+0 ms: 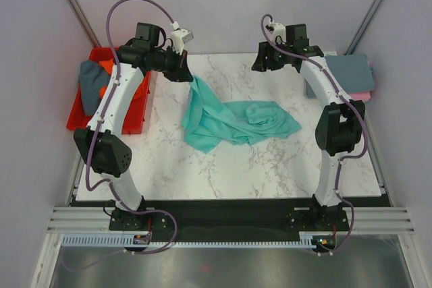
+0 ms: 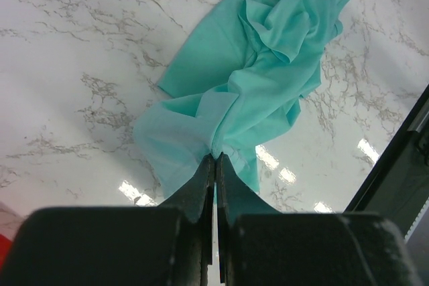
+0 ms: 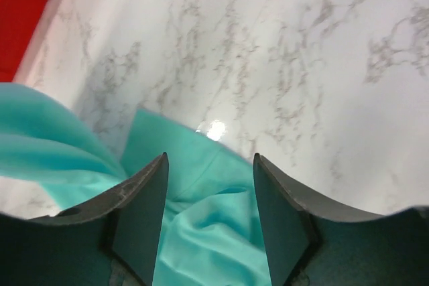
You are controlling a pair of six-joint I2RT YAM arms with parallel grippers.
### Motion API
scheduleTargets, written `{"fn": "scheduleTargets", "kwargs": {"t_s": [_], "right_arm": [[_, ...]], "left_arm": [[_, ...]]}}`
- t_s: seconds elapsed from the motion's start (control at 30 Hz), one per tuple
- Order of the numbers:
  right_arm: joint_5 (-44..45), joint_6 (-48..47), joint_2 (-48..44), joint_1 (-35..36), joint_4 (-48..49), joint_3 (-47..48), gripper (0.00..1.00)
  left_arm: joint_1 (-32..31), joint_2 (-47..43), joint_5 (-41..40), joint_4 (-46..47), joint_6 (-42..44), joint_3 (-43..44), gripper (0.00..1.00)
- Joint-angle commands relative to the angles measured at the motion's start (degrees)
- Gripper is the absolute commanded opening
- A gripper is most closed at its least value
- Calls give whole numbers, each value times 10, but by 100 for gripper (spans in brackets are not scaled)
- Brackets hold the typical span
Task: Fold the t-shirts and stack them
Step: Flatten the tshirt out
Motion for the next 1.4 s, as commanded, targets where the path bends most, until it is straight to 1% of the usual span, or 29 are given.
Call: {"fn": "scheduleTargets", "kwargs": {"t_s": [0.0, 0.03, 0.07, 0.1, 0.13, 0.2, 0.27, 0.3, 0.4, 0.53, 0.73, 0.87, 1.0, 1.07, 1.23, 1.37], "right_arm": [[-36, -127, 77, -12, -113, 73, 61], [-33, -172, 92, -11, -136, 114, 61], [-37, -203, 107, -14, -161, 136, 61], [-44, -227, 132, -17, -212, 155, 57], [-74, -265, 143, -20, -232, 186, 56], [-102, -289, 164, -37, -281, 202, 54], [-126, -332, 179, -44, -321, 231, 54], [-127, -350, 193, -44, -361, 240, 55], [-138, -390, 199, -47, -410, 240, 54], [-129, -415, 190, -47, -420, 186, 54], [-128, -446, 217, -47, -445, 174, 54], [-136, -442, 255, -47, -443, 194, 52], [-147, -429, 268, -47, -423, 208, 52], [-150, -415, 270, -47, -403, 209, 52], [-172, -393, 283, -47, -387, 235, 52], [-185, -391, 259, -47, -388, 248, 52]], "left_arm": [[0, -6, -12, 4, 7, -4, 2], [0, -6, -14, 5, 10, -7, 2], [1, -7, -21, 5, 11, -10, 2], [0, -5, -22, 6, 12, -14, 2], [0, -5, -23, 6, 13, -16, 2], [0, -1, -24, 6, 14, -17, 2], [0, 2, -28, 6, 14, -16, 2], [0, 4, -29, 6, 14, -15, 3], [1, 5, -29, 6, 14, -17, 3], [0, 8, -27, 6, 14, -20, 3], [0, 13, -27, 8, 12, -22, 4], [-1, 8, -31, 8, 13, -30, 4], [-2, 3, -36, 8, 14, -41, 4], [-4, 3, -38, 7, 14, -46, 4], [-7, 1, -44, 6, 18, -49, 4], [-7, 2, -49, 6, 20, -53, 4]]}}
